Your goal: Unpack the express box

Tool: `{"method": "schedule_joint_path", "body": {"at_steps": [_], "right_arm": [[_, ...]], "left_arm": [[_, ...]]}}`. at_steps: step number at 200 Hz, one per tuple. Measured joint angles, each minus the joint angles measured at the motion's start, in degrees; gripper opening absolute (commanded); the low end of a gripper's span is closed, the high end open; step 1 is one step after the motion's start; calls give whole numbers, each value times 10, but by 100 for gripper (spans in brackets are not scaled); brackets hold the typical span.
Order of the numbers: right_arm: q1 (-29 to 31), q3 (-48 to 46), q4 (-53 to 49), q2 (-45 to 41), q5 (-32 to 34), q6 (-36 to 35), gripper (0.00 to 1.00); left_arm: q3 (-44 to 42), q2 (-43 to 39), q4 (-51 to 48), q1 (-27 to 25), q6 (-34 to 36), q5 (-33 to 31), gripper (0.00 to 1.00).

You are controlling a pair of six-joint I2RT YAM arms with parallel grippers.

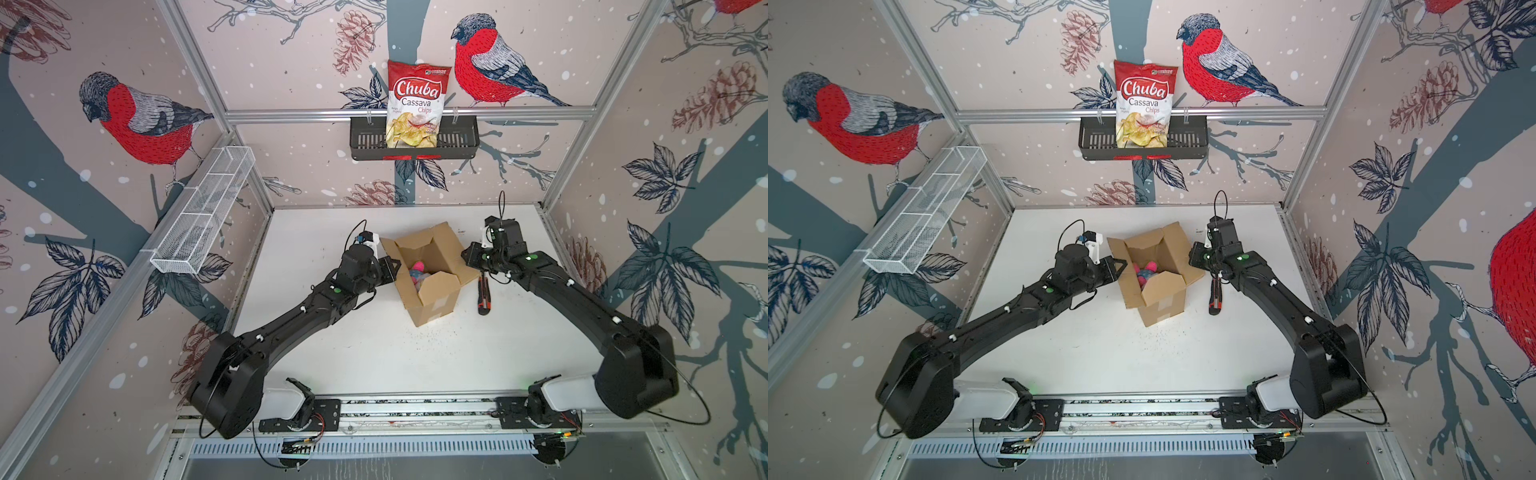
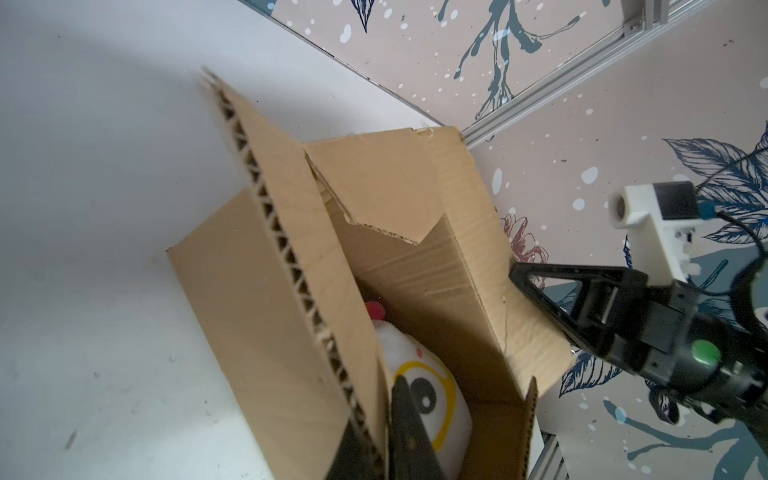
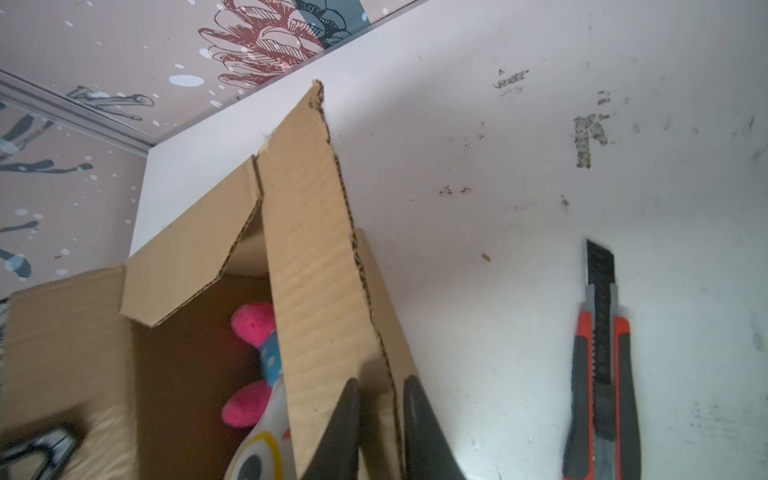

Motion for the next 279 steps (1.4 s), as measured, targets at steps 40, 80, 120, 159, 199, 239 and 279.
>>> {"method": "schedule_joint_path", "body": {"at_steps": [40,80,120,159,199,239,279], "right_arm": [[3,52,-3,36,-23,-25,58],[18,90,-33,-1,8,-29,62],[49,92,-94,-56,75,-25,65],[64,45,-143,-133,119,-5,49],[86,9,-196,-199,144,27,23],[91,-78,-219,-226,149,65,21],[94,-99,-185,-184,117,67,24]], "left_arm": [[-65,-71,-8,-80,-80,-122,12],[-96,-120,-38,-152,-163,-259,10],[-110,-120,-62,-273,-296,-440,6],[-45,-37,-147,-374,-456,-603,5],[37,35,-260,-389,-553,-655,2],[35,33,-329,-389,-614,-704,9],[10,13,-305,-389,-572,-694,56]]}}
